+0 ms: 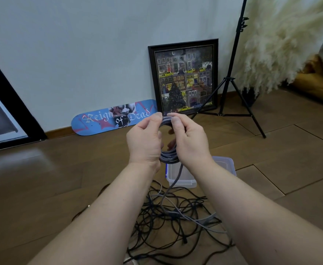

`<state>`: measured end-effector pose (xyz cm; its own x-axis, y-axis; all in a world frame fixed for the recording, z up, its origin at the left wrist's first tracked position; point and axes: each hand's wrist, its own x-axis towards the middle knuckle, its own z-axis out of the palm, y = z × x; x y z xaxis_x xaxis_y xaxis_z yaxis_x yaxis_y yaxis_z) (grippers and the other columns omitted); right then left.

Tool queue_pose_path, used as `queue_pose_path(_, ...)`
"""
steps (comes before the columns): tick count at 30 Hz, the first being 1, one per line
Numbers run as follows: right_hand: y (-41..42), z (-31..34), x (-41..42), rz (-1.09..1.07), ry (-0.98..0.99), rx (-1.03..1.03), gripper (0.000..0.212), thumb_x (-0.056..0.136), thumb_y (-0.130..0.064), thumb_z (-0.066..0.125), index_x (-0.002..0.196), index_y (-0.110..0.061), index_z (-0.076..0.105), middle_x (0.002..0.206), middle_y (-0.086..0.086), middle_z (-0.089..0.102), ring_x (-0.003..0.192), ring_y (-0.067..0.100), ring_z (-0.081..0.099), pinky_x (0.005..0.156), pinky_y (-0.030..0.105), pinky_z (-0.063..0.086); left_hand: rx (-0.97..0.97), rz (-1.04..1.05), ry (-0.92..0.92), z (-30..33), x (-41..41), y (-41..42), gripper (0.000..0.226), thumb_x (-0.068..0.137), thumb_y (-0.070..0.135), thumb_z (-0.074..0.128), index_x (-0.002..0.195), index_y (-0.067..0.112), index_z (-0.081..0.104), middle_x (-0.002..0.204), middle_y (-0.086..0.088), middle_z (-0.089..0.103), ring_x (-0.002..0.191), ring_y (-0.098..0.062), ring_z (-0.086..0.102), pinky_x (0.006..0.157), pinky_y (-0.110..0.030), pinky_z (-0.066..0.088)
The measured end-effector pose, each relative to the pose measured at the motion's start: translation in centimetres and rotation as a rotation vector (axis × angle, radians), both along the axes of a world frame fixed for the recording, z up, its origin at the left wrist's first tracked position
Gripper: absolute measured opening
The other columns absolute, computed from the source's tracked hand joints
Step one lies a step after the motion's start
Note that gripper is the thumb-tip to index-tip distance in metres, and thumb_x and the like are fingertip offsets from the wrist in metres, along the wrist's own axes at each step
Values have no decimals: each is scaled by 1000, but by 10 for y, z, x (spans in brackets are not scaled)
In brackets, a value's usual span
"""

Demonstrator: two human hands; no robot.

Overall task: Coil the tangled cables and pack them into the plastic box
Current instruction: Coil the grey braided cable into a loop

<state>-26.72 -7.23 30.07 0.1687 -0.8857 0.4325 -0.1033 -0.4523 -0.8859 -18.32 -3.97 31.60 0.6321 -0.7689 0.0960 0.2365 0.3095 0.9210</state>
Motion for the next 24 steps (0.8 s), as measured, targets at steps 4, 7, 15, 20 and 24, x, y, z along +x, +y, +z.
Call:
queue_pose_path(4, 2, 5, -3, 75, -33, 118, 24, 102, -25, 47, 117, -21, 65, 94, -1, 66, 69, 6, 62, 70, 32, 53, 12, 121, -196, -6, 3, -5, 14, 91, 21, 66, 80, 16, 71, 43, 16, 46, 47, 0, 39, 56, -23, 34)
queue_pose_path(7, 1, 8, -18, 259, 218, 16, 65, 92, -27, 62, 149, -20, 33, 140, -1, 46, 121, 7, 52, 103, 27, 40, -10, 27, -81, 0, 10, -4, 21, 95, 20, 62, 74, 15, 63, 40, 14, 35, 38, -3, 28, 45, -20, 26)
queue_pose_path(15, 3, 9, -21, 218, 657, -242, 126, 62, -44, 86, 154, -36, -1, 139, -1, 30, 114, 24, 53, 91, 34, 45, 39, -171, 128, 7, 14, 4, 26, 97, 27, 58, 75, 15, 61, 44, 6, 21, 37, -8, 17, 37, -19, 20)
queue_pose_path(20, 2, 5, -15, 130, 604, -243, 106, 63, -32, 83, 148, -35, 19, 127, 1, 40, 103, 30, 59, 87, 43, 51, 31, -224, 64, 5, 17, 6, 27, 100, 33, 52, 84, 14, 64, 47, 6, 27, 39, -6, 21, 42, -20, 20)
queue_pose_path(24, 0, 3, -15, 116, 611, -213, 103, 64, -31, 84, 145, -35, 21, 124, 2, 43, 103, 30, 59, 86, 42, 51, 32, -194, -99, 0, 15, 9, 21, 100, 27, 52, 99, 12, 67, 54, 6, 34, 48, -8, 28, 52, -24, 25)
